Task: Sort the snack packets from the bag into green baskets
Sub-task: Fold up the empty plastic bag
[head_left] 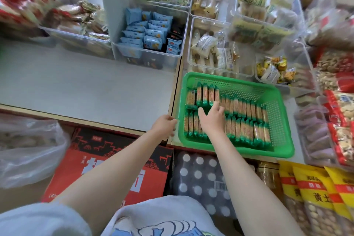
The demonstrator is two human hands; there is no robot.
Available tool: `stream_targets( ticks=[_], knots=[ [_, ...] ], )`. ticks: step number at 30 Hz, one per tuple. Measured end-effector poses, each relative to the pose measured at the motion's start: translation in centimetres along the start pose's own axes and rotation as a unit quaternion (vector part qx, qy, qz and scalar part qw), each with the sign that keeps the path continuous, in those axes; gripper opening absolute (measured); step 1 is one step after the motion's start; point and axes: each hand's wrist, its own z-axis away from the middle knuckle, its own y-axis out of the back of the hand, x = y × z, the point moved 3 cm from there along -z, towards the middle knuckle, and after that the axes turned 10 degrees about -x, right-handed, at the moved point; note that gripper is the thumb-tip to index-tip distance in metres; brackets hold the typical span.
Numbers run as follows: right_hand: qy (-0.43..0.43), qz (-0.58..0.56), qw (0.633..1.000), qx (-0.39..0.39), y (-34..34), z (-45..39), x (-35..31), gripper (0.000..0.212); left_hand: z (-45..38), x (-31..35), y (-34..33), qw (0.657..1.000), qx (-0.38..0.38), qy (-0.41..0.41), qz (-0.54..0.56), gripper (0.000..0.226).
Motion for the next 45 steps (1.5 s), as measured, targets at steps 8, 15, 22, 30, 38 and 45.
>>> stream_targets(
  ticks=[8, 15, 22, 30, 38, 45],
  knots=[
    [0.262, -0.052, 0.953, -0.145, -8.9, 9.3, -13.7, 0.024, 10.9, -10.1, 12.7, 0.986, 0.163, -0.014, 0.015, 0.015],
    [0.288, 0.058, 0.913, -0.283, -23.7, 18.6, -19.5, 0.020, 20.3, -25.9, 24.2, 0.963, 0.259, 0.049, -0.054, 0.019],
    [0.257, 0.072, 0.929, -0.255, -37.9, 25.4, -28.1, 0.032, 23.6, -38.5, 34.2, 0.979, 0.186, 0.028, -0.076, 0.029],
    [0.174, 0.166, 0.943, -0.230, -44.6, 25.2, -33.9, 0.055, 27.9, -45.0, 39.4, 0.985, 0.164, 0.019, -0.055, 0.028],
    [0.122, 0.181, 0.949, -0.230, -50.5, 22.9, -34.1, 0.039, 28.1, -45.8, 41.7, 0.982, 0.177, 0.044, -0.041, 0.027],
    [0.253, 0.025, 0.946, -0.199, -44.3, 24.5, -36.9, 0.010, 25.7, -39.5, 43.7, 0.964, 0.220, -0.036, -0.145, 0.038]
  ],
)
